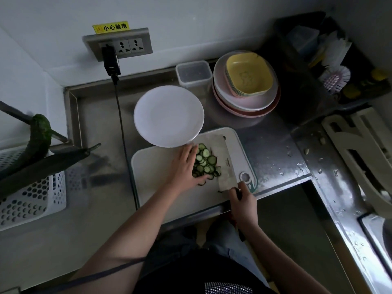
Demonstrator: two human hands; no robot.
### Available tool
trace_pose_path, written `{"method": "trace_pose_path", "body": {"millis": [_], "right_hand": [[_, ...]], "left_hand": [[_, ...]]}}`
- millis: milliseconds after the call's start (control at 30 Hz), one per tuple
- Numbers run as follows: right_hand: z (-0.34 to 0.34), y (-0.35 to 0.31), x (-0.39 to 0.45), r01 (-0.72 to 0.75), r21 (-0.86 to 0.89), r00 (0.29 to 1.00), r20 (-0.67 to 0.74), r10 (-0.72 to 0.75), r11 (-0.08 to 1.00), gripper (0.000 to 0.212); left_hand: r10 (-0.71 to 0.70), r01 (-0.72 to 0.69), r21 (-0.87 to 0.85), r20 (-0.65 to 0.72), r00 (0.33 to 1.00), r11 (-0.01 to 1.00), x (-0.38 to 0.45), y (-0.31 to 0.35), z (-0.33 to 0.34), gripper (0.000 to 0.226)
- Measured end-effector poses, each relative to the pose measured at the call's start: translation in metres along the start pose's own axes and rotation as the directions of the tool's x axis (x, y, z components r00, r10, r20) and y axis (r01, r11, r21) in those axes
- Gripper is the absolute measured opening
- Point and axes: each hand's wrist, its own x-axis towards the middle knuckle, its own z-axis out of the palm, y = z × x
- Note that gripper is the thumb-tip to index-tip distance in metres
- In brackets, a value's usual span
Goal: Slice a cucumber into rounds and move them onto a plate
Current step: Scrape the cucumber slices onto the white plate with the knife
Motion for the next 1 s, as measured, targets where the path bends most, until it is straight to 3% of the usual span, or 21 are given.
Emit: {"method": "trace_pose_path", "body": {"millis": [100,200,333,467,600,1000], "right_hand": [[0.01,-0.01,-0.001,0.06,-0.051,0.997,0.055,-0.057,0.997,0.02],[0.021,-0.018,-0.006,0.034,0.046,0.995,0.093,-0.038,0.998,0.016],[0.028,-0.019,-0.009,-0.001,0.103,0.998,0.069,-0.006,0.995,0.014],[0.025,-0.019,-0.007,0.002,0.099,0.999,0.052,-0.007,0.995,0.014],[0.02,-0.02,-0.006,0.0,0.09,0.999,0.042,-0.004,0.996,0.016],[0.002,-0.078,0.008,0.075,0.228,0.996,0.037,-0.086,0.971,0.016]], "left_hand": [[0.08,-0.08,-0.007,-0.043,0.996,0.997,0.002,-0.002,0.002,0.094],[0.148,-0.144,0.076,-0.047,0.988,0.987,0.004,0.006,0.001,0.088],[0.067,-0.061,0.221,-0.024,0.997,0.973,0.007,0.03,0.008,0.076],[-0.028,0.04,0.248,-0.05,0.998,0.968,0.011,0.044,0.016,0.068],[0.003,0.011,0.252,-0.053,0.999,0.968,0.014,0.045,0.017,0.067],[0.095,-0.042,0.203,-0.258,0.961,0.978,0.053,0.055,-0.037,0.063]]}}
